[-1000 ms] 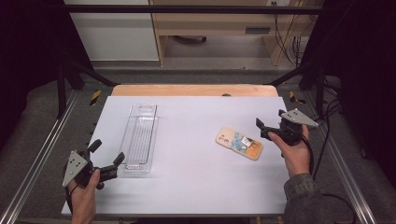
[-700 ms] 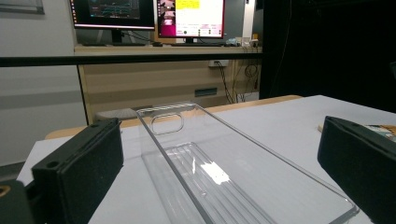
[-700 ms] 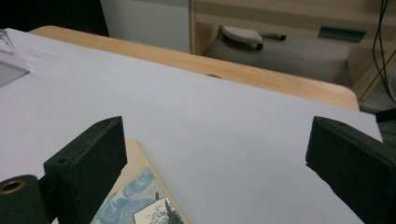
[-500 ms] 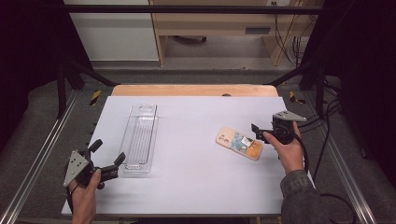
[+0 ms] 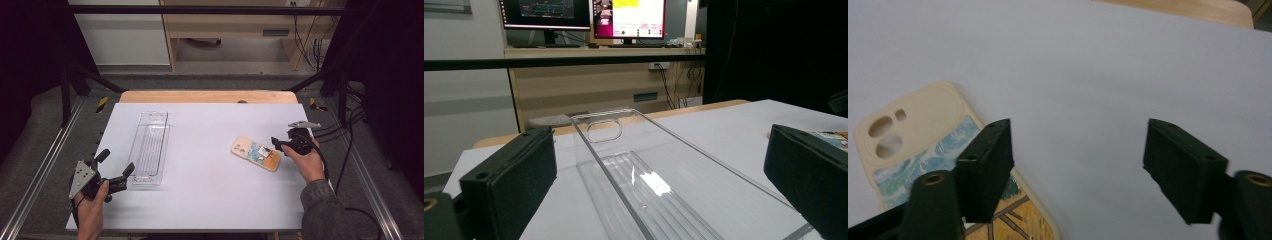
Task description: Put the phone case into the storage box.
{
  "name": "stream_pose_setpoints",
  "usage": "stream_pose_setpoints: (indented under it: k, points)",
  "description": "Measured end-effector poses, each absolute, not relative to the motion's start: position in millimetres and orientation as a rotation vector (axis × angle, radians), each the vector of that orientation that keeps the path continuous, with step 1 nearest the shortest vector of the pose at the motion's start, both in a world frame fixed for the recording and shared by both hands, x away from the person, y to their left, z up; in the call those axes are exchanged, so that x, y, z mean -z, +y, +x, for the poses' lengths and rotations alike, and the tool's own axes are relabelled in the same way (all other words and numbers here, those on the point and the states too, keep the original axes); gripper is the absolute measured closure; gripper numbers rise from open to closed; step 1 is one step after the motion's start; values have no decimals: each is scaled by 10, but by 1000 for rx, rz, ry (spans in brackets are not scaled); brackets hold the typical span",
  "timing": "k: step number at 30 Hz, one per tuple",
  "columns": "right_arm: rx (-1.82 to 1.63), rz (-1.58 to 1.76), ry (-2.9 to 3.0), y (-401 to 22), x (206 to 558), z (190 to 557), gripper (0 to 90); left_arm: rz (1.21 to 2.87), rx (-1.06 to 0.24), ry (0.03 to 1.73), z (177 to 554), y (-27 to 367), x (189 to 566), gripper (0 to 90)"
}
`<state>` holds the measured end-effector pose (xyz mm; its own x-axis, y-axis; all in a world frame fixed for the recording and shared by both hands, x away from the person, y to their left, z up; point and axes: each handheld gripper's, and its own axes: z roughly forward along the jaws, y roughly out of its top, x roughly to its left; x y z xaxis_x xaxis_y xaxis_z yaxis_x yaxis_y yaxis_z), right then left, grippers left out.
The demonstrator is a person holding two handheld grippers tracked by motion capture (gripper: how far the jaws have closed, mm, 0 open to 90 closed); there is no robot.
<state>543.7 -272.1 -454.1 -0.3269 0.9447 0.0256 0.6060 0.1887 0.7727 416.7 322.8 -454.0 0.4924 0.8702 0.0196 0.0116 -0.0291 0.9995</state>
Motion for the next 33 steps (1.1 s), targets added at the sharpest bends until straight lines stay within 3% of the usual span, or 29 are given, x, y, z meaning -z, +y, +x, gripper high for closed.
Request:
stream_pose_setpoints:
  k: [1, 2, 5, 18, 33]
  points:
    - [-972, 1448, 2008, -2721, 4541, 5437, 323, 1441, -830, 822, 4167, 3228, 4540, 3]
    - [-968, 1462, 2030, -2726, 4559, 5446, 421, 1441, -831, 824, 4164, 3228, 4540, 3]
    - [-951, 1458, 2058, -2721, 4572, 5448, 556, 1443, -828, 823, 4161, 3221, 4544, 3]
    - [-935, 1448, 2079, -2701, 4595, 5464, 881, 1439, -839, 822, 4158, 3234, 4533, 11]
    - [-885, 1465, 2113, -2691, 4649, 5475, 900, 1440, -843, 822, 4140, 3236, 4529, 9]
